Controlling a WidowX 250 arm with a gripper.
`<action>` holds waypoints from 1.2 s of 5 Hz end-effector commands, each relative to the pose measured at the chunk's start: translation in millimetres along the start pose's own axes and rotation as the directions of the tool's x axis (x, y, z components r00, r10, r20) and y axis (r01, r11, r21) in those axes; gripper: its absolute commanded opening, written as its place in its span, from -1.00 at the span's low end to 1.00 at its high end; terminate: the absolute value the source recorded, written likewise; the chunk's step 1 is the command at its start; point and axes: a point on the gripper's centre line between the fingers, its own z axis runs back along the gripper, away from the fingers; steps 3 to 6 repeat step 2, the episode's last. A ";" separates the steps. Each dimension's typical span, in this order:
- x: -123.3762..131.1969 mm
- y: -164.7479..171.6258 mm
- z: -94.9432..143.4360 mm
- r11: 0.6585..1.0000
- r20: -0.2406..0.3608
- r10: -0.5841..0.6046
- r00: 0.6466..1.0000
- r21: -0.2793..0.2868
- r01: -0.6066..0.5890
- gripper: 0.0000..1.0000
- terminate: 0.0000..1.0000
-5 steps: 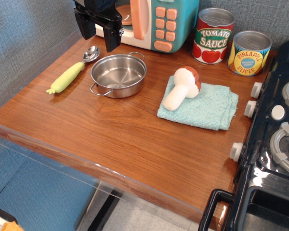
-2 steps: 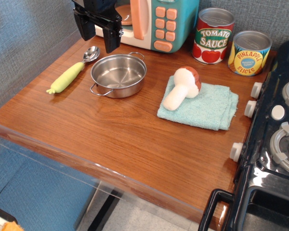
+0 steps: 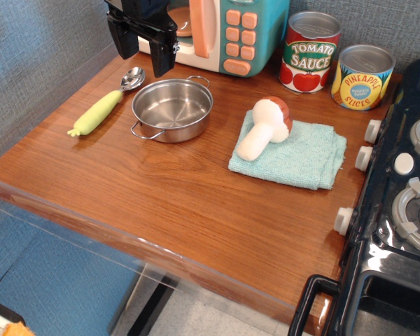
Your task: Put the metal pot to the right of the spoon.
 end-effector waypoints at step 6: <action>0.4 5.6 30.2 0.999 0.067 -0.006 0.998 0.036 0.003 1.00 1.00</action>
